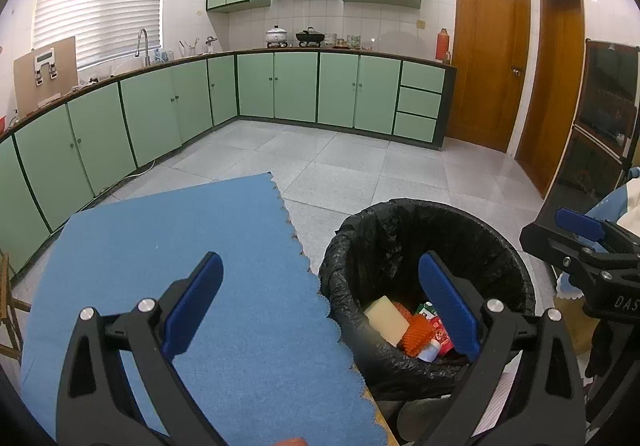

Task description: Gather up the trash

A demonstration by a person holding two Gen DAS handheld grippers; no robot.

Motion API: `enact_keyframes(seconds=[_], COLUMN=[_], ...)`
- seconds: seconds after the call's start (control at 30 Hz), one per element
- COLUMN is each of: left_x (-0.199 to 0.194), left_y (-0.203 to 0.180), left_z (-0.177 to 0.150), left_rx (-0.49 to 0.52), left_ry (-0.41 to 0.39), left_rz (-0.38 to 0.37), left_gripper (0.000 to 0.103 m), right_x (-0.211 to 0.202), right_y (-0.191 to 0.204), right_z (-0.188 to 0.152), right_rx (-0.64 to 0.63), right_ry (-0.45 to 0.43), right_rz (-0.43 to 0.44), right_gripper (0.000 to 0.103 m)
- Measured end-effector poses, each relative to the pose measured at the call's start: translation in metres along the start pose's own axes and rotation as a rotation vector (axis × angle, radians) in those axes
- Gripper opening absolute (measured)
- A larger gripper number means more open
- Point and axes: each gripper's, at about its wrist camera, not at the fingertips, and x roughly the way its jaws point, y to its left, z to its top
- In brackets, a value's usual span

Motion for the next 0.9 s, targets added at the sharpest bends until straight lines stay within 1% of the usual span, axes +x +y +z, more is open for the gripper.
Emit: enact_keyframes(seconds=[0.9], left_x=[0.0027], left_y=[0.0010], left_z=[-0.0027], left_rx=[-0.003], left_ry=[0.004], left_rz=[0.008], left_gripper=[0.095], right_x=[0.0036], right_y=[0.0035], right_z=[0.0009], right_rx=[-0.004], right_ry=[0.009], right_rz=[0.005], right_gripper=[0.097])
